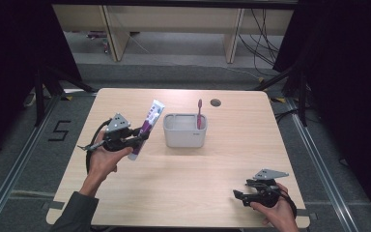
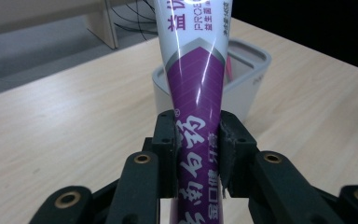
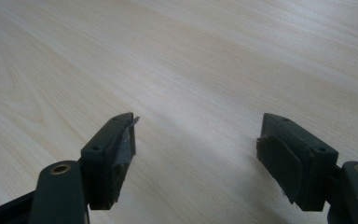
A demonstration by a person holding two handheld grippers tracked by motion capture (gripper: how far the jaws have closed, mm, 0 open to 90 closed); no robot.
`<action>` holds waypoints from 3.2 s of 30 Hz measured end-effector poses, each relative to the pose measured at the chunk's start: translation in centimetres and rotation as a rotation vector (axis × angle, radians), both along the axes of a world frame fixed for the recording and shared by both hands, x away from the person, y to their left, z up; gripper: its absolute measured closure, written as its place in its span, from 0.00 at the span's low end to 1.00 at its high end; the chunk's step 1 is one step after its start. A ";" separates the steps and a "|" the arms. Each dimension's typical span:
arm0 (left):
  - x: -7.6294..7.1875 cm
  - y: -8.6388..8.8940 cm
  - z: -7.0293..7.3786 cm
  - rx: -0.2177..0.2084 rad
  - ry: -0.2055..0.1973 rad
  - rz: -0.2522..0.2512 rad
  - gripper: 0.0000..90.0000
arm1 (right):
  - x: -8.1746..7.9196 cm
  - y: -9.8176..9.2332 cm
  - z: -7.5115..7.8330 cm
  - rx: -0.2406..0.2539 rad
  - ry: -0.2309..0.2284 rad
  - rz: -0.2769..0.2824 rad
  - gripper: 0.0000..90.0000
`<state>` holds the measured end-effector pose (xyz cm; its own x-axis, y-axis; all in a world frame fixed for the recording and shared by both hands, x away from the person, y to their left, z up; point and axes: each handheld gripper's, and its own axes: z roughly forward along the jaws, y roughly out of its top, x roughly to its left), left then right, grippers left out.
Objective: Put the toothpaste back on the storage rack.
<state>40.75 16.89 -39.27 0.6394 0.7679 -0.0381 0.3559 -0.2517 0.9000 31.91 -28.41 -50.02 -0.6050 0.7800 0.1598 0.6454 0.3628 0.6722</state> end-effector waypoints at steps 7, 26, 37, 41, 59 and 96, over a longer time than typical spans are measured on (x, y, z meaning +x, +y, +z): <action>1.1 -0.3 0.5 -0.042 -0.041 0.048 0.79 | -0.1 0.0 0.1 -0.014 -0.001 -0.016 0.31; 4.5 -3.8 2.1 -0.115 -0.096 0.080 0.78 | -0.2 0.0 0.1 -0.002 0.006 -0.026 0.31; 6.2 -6.8 2.3 -0.153 -0.119 0.073 0.78 | -0.2 0.1 0.2 0.005 0.020 -0.029 0.31; 6.8 -7.9 2.4 -0.159 -0.127 0.068 0.78 | -0.2 0.1 0.1 0.005 0.012 -0.018 0.31; 9.0 -10.8 0.7 -0.202 -0.118 0.084 0.78 | -0.1 0.0 0.1 0.001 0.009 -0.012 0.31; 9.9 -12.6 -3.3 -0.147 -0.088 0.104 0.78 | -0.1 0.0 0.1 0.007 0.013 -0.004 0.31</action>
